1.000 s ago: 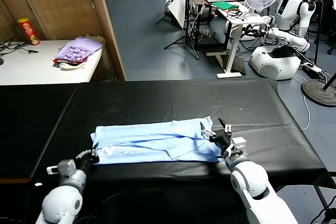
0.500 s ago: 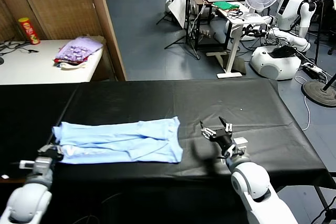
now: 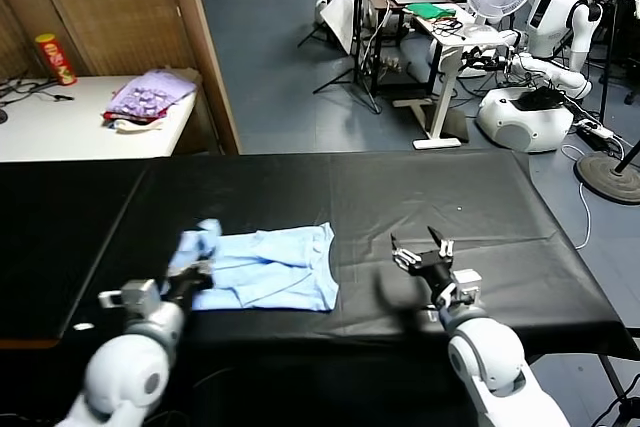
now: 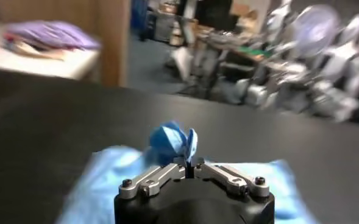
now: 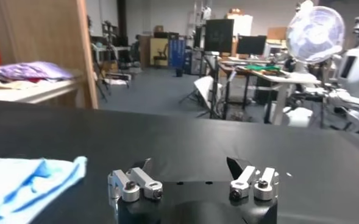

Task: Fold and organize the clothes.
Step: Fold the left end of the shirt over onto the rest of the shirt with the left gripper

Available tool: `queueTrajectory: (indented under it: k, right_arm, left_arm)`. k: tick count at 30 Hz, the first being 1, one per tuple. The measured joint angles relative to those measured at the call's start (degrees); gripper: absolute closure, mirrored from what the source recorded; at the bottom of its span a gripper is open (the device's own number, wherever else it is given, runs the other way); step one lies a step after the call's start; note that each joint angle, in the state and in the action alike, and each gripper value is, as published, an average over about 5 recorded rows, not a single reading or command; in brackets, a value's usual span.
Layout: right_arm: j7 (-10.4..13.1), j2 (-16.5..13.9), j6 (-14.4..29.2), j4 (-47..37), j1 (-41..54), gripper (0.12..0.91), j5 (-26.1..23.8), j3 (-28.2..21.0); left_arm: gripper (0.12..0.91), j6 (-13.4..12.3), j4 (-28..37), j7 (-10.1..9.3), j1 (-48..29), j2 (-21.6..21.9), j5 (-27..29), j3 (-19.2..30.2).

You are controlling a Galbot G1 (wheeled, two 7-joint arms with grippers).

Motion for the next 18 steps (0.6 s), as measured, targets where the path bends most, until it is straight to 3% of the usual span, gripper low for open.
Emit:
queueTrajectory:
  k: [8, 18]
  right_arm:
    - [0.12, 1.16, 0.0, -0.91, 0.26, 0.227, -0.95, -0.24]
    - [-0.04, 1.21, 0.07, -2.07, 1.42, 0.227, -0.89, -1.54]
  left_arm:
    - [0.876, -0.89, 2.68, -0.05, -5.64, -7.52, 0.64, 7.96]
    - [0.876, -3.62, 8.08, 4.39, -6.49, -10.54, 9.16, 9.71]
